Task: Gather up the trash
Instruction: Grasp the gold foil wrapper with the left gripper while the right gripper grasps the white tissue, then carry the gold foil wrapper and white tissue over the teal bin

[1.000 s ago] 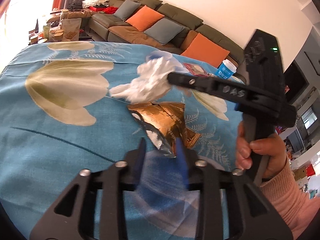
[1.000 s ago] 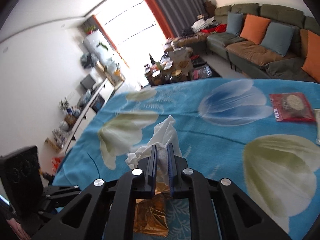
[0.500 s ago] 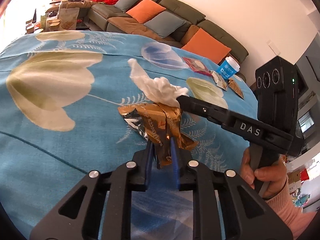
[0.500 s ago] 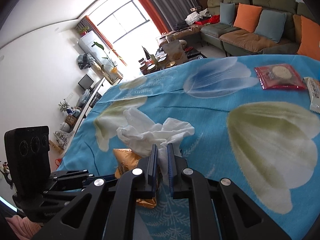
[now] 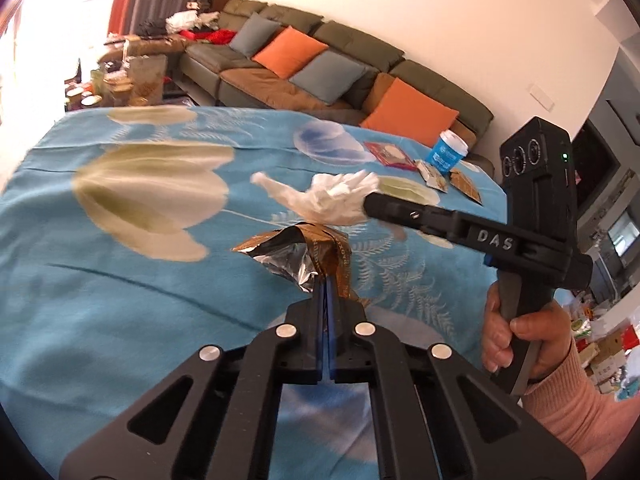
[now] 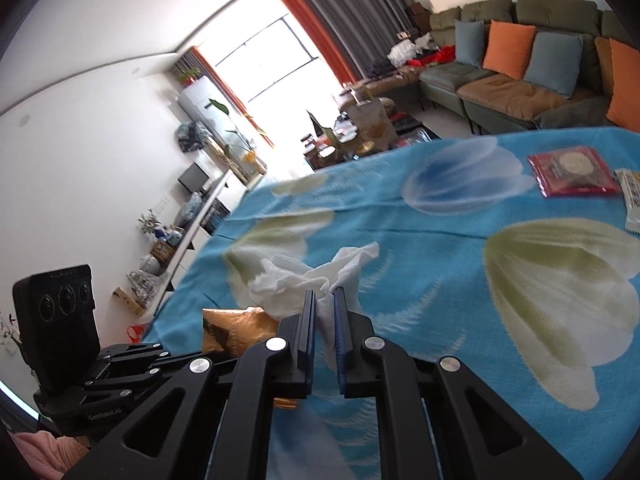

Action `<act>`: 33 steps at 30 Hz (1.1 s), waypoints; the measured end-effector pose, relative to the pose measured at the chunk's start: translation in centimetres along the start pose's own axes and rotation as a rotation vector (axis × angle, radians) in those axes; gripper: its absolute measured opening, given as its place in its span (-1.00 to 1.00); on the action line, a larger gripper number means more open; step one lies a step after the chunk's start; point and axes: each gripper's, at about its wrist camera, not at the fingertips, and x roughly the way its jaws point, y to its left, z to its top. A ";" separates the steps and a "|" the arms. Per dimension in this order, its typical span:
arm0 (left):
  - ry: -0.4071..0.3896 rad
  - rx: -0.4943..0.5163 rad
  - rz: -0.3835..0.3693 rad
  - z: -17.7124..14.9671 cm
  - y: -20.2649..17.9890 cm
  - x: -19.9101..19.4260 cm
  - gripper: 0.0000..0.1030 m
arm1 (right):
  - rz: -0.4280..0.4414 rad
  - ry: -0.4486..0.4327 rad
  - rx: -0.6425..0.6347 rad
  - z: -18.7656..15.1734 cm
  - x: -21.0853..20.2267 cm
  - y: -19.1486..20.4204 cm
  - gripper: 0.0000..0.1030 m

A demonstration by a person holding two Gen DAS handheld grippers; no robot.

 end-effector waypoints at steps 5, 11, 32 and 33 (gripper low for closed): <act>-0.044 0.006 0.078 -1.2 1.5 -4.1 -0.97 | 0.049 -0.022 -0.017 0.2 -0.2 1.9 -0.86; -0.083 -0.031 0.160 -3.3 4.2 -9.1 -0.97 | 0.128 -0.046 -0.037 0.2 -0.3 4.7 -0.86; -0.194 -0.172 0.325 -8.6 10.1 -20.8 -0.97 | 0.307 0.027 -0.126 -1.2 3.8 13.6 -0.86; -0.196 -0.176 0.331 -8.8 10.3 -21.1 -0.97 | 0.312 0.030 -0.131 -1.2 3.9 13.9 -0.86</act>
